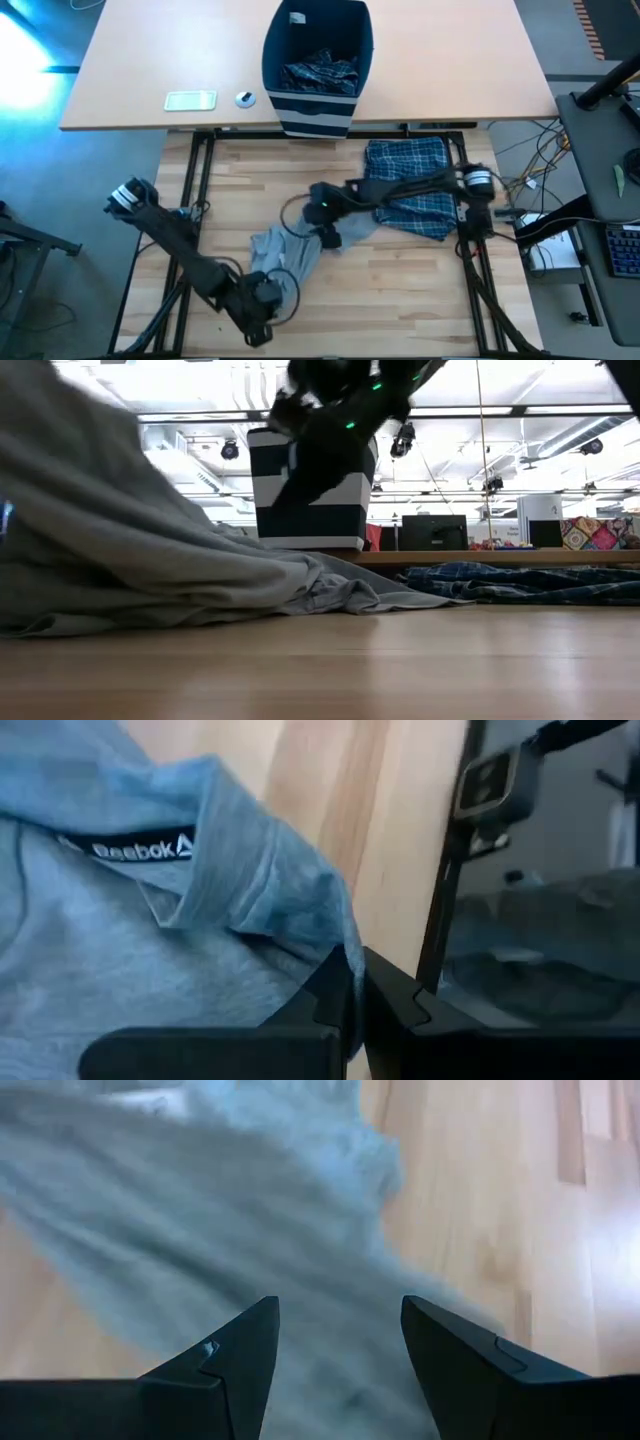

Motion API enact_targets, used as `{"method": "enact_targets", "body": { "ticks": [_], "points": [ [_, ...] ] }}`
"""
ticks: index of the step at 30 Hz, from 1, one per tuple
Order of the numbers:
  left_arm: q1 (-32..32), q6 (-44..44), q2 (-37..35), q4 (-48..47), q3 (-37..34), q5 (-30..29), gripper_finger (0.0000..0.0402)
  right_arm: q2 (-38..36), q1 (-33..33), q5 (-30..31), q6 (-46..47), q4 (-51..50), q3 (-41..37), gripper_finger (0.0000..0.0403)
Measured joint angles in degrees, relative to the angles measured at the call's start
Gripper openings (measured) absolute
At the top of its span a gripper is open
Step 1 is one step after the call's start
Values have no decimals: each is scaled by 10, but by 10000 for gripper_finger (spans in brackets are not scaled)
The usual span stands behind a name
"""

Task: Fold Laundry from Bin
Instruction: Fold the gray shirt

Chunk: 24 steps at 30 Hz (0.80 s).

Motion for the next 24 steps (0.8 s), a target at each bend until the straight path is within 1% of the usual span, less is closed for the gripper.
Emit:
{"method": "enact_targets", "body": {
  "ticks": [4, 6, 12, 15, 17, 19, 22, 24],
  "points": [
    [-20, -56, 28, 1, 10, 12, 0, 63, -24, -82, -44, -3, 73, 209],
    [-26, -81, 32, 0, 10, 15, 0, 92, -29, -121, -71, -26, 108, 209],
    [-29, -126, 21, -27, 6, 13, 0, 178, -29, -178, -114, -153, 220, 207],
    [-29, -129, 15, -46, 6, 9, 0, 211, -28, -184, -109, -205, 271, 194],
    [-29, -131, 14, -59, 6, 6, 0, 228, -28, -184, -98, -224, 298, 178],
    [-29, -140, 13, -72, 6, 2, 0, 239, -28, -184, -92, -234, 318, 155],
    [-28, -164, 4, -97, 6, -3, 0, 240, -29, -168, -93, -238, 332, 103],
    [-30, -181, -11, -125, 6, -14, 0, 239, -29, -146, -99, -244, 341, 59]
  ]
}}
